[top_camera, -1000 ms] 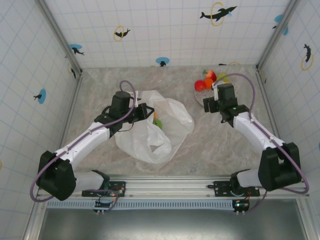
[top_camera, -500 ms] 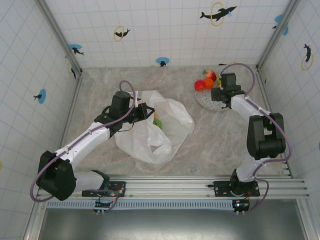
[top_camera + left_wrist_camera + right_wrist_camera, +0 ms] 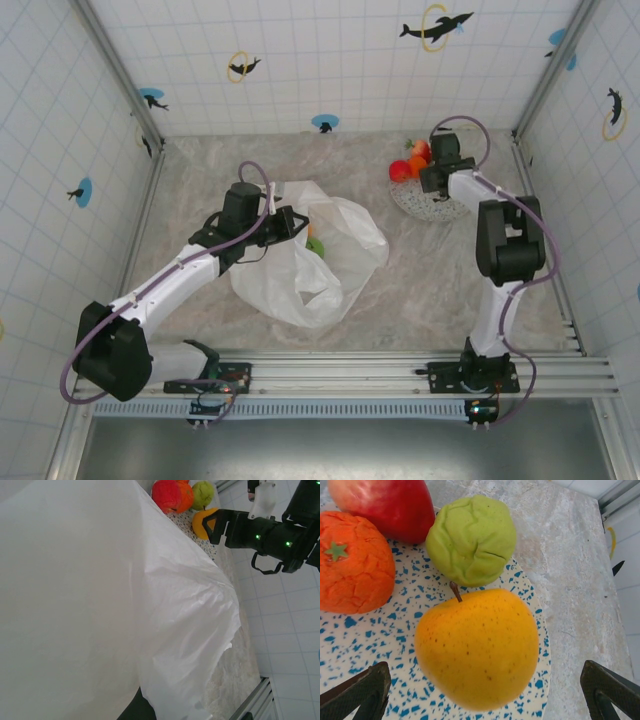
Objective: Place the fruits into the plastic bag
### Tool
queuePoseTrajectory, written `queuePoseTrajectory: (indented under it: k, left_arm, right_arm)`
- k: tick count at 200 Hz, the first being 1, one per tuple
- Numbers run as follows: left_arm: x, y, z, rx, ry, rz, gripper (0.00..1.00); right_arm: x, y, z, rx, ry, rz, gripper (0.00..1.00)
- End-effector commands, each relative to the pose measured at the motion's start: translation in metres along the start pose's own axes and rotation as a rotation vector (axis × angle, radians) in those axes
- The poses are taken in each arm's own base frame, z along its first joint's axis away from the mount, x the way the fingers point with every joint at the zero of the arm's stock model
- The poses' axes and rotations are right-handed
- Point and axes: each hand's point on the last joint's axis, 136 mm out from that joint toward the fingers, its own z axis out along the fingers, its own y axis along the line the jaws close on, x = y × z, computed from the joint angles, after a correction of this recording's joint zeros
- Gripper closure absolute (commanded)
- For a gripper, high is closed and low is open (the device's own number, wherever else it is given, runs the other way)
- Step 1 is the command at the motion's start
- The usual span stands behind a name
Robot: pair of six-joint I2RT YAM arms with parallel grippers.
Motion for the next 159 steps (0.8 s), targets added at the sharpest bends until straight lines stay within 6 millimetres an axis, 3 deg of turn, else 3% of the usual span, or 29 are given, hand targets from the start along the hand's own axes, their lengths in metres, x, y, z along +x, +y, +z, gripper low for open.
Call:
queuePoseTrajectory:
  k: [1, 45, 159]
  left_arm:
    - [-0.006, -0.005, -0.002, 0.009, -0.002, -0.004, 1.0]
    - [-0.006, -0.005, -0.003, 0.006, -0.004, -0.005, 1.0]
    - [-0.005, -0.004, -0.003, 0.001, -0.003, -0.002, 1.0]
  right_arm:
    - [-0.006, -0.007, 0.009, 0.043, 0.021, -0.043, 0.0]
    - [-0.006, -0.002, 0.026, 0.037, 0.049, -0.067, 0.02]
    - [-0.003, 0.002, 0.047, 0.019, 0.1, -0.097, 0.09]
